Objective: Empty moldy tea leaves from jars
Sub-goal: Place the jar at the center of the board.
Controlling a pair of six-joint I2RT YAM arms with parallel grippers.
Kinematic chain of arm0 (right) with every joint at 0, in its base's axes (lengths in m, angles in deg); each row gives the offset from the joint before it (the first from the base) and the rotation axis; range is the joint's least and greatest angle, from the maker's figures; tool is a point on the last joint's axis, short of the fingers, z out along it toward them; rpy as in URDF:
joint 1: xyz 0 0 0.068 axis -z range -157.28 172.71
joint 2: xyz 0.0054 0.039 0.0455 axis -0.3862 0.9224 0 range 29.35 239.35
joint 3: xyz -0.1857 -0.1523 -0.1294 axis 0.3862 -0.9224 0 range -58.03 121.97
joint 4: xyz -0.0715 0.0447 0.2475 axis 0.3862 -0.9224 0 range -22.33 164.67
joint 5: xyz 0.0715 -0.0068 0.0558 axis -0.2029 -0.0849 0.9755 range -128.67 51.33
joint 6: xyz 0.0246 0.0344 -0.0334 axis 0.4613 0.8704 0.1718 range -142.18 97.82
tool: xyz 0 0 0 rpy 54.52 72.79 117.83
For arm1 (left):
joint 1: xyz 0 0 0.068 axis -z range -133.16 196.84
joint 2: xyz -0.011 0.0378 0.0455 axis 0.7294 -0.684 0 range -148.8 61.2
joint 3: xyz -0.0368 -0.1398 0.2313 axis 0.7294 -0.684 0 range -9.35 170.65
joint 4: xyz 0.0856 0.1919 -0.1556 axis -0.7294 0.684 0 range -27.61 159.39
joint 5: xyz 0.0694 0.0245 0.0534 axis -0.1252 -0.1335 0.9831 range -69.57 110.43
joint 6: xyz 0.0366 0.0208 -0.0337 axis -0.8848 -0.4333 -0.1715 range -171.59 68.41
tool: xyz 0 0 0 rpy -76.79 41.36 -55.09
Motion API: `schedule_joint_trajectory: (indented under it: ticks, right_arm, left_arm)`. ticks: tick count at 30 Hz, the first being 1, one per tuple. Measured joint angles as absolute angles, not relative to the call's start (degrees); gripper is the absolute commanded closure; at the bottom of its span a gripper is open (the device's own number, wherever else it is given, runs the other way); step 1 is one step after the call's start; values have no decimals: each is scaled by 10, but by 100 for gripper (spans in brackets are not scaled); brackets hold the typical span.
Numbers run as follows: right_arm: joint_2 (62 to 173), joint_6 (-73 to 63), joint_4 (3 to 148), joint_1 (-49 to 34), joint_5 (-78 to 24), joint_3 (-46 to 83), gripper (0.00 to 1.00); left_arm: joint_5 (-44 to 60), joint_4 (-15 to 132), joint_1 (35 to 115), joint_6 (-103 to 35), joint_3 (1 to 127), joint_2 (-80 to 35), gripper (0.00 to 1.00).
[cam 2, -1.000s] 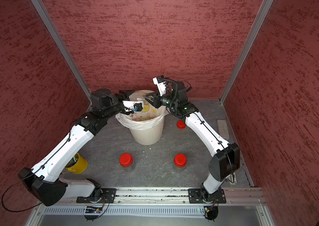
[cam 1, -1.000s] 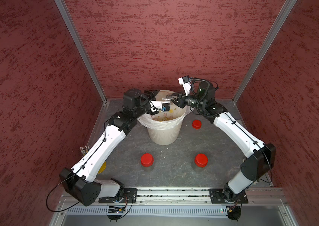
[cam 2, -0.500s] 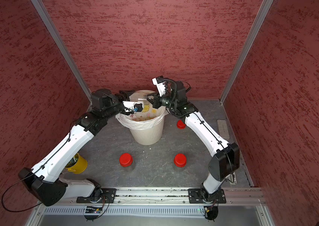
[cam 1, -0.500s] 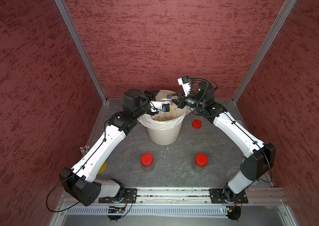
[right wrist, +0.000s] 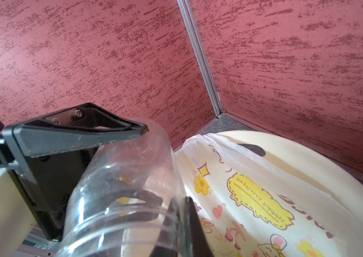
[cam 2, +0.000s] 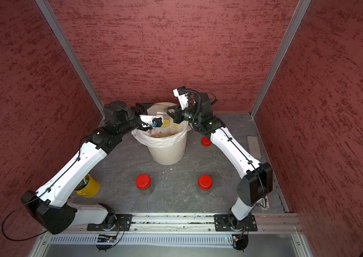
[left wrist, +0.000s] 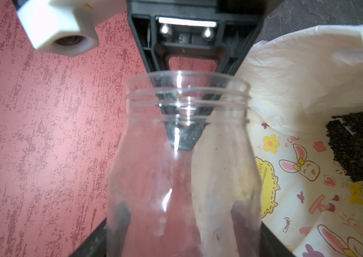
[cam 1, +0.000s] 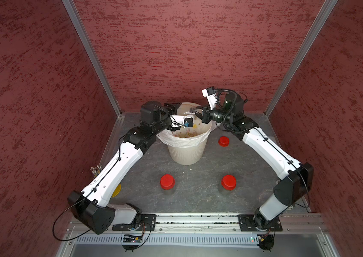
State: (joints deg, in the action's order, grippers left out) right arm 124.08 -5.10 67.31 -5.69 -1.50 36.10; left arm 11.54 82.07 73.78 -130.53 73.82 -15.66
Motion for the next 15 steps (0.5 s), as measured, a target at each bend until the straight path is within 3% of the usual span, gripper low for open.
schedule_joint_trajectory:
  ticks: [15]
  right_arm:
    - [1234,-70,594,-62,-62,398,100]
  left_arm:
    - [89,804,722,-1285,733,-158,16]
